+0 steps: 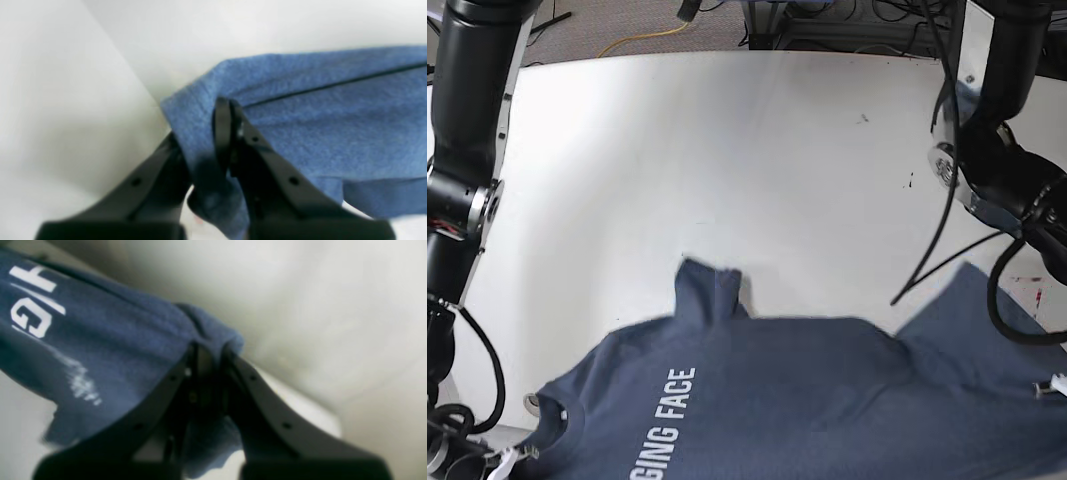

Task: Fold the T-shirt properly
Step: 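Lift the grasped edge and fold it over toward the collar edge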

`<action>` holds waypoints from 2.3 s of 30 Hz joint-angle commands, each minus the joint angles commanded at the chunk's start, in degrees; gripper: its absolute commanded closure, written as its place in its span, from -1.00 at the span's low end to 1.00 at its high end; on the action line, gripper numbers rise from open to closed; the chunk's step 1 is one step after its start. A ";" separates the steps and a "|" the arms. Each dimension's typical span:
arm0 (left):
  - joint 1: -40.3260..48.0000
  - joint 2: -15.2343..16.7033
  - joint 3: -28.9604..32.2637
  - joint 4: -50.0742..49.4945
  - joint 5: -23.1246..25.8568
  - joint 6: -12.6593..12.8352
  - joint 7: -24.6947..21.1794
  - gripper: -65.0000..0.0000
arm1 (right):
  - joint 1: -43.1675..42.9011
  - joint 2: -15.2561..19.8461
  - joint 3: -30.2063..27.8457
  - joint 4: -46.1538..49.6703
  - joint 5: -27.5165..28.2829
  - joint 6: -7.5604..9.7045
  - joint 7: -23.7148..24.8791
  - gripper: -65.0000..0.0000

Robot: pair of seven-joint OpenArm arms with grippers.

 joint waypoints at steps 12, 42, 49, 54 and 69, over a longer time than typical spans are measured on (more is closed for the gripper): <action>7.56 -0.62 5.27 0.62 -1.05 -0.26 -0.18 1.00 | -7.91 0.70 6.86 2.11 4.75 3.65 -5.45 1.00; 58.46 -5.19 -1.23 0.97 -17.76 -6.73 -5.63 1.00 | -69.10 -3.96 25.49 15.74 19.87 3.65 -5.54 1.00; 63.74 -8.97 -1.49 0.62 -17.76 -6.73 -5.63 0.98 | -76.84 -3.87 25.32 15.74 20.66 3.65 -5.54 1.00; 66.20 -10.11 -1.58 0.53 -17.76 -6.73 -5.63 0.55 | -80.97 -3.87 25.23 15.74 20.75 3.65 -5.54 1.00; 68.75 -14.15 -1.67 -1.93 -18.73 -6.73 -5.27 -0.30 | -86.59 -1.85 25.58 25.93 29.80 3.65 -11.08 -0.43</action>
